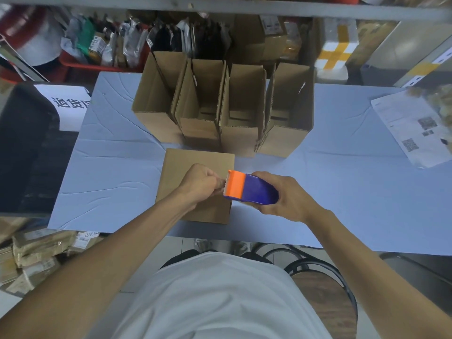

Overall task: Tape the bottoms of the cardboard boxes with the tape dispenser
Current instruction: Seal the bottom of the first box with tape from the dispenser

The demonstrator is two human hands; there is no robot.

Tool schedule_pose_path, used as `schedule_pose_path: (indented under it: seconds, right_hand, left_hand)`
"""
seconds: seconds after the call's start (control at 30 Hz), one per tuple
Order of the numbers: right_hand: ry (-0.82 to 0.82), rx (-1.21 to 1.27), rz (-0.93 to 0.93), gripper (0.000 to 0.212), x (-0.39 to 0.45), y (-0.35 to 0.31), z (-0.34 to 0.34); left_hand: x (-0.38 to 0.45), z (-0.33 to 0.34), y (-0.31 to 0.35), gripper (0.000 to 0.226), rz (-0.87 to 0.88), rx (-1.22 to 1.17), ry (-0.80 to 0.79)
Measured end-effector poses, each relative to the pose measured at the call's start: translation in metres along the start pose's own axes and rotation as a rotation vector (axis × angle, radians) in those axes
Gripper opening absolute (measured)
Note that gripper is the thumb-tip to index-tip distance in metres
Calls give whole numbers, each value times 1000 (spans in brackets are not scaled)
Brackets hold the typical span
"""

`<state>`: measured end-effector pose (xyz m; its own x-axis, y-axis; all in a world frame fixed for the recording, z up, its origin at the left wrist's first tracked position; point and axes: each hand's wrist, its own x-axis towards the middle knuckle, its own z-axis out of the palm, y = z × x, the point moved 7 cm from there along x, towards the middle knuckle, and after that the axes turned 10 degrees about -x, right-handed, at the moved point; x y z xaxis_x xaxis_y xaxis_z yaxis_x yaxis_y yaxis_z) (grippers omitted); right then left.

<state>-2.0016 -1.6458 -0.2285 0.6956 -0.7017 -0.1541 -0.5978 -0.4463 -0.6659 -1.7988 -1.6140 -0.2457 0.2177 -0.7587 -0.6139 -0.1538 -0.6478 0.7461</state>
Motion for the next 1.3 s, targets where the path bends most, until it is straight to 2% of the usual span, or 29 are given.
schedule_pose_path:
  seconds: [0.13,0.2,0.27,0.33,0.5,0.63,0.83,0.9,1.03,1.13,1.2,1.3]
  right_hand:
    - [24,26,6,69,-5,5,-3]
    - [72,54,43,66,-18,18,-9]
    - [87,17,58,63,-25,28,-14]
    - [70,-33,88,60,-23,34,-15]
    - [39,-141,131,56,-10,42,-20]
    - [19,-228,122,63,-8,53,-28]
    - [24,-200,91,62,-4,47,-30]
    - [22,-214,68,60,-4,41,-33]
    - [15,-247,38,59,-10,25,-44]
    - [93,-163,45,60,-18,16,-62]
    - [148,-93,32,62,-22,8,-78]
    - [128,-72,-5,67,-23,-9,-90]
  left_hand:
    - [3,-15,2,13,-10,26,75]
    - [9,-43,3,18,0,41,155]
    - [14,-60,7,18,11,42,130]
    - [17,-56,12,16,2,42,59]
    - [25,-39,17,18,-31,52,72]
    - [25,-40,13,30,75,170,84]
    - [23,-17,21,22,154,283,136]
    - [23,-5,26,21,219,338,92]
    - [18,28,40,46,446,493,-155]
    - [23,47,33,61,453,705,-281]
    - [27,51,27,63,442,787,-283]
    - [26,59,33,52,509,718,-325]
